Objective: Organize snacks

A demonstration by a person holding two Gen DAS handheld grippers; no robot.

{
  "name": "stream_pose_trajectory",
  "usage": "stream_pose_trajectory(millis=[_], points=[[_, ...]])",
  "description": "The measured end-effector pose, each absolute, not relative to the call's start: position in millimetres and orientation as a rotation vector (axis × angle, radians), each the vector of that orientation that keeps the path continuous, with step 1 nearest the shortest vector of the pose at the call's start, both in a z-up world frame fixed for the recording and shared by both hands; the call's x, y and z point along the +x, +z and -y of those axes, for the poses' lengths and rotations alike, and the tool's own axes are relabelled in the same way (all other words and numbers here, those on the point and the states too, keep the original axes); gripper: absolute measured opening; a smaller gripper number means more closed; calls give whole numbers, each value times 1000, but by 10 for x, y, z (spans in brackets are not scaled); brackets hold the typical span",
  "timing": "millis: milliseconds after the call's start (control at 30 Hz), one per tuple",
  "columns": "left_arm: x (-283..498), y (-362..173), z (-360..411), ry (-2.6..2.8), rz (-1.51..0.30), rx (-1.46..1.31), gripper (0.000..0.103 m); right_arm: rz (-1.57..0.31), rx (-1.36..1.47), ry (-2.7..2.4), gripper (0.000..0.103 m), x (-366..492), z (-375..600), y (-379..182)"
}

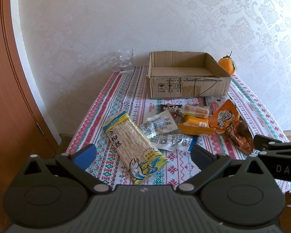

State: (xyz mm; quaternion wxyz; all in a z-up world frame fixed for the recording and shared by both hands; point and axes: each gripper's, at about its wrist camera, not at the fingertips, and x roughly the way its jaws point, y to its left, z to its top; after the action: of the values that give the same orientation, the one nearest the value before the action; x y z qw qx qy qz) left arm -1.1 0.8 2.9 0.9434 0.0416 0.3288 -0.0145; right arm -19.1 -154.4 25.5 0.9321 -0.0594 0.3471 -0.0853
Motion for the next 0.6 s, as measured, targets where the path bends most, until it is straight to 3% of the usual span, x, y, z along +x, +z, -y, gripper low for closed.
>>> stream_pose_trajectory(millis=[600], points=[[-21, 31, -11, -29, -671, 83, 102, -709, -126, -177, 103, -186, 1541, 251]])
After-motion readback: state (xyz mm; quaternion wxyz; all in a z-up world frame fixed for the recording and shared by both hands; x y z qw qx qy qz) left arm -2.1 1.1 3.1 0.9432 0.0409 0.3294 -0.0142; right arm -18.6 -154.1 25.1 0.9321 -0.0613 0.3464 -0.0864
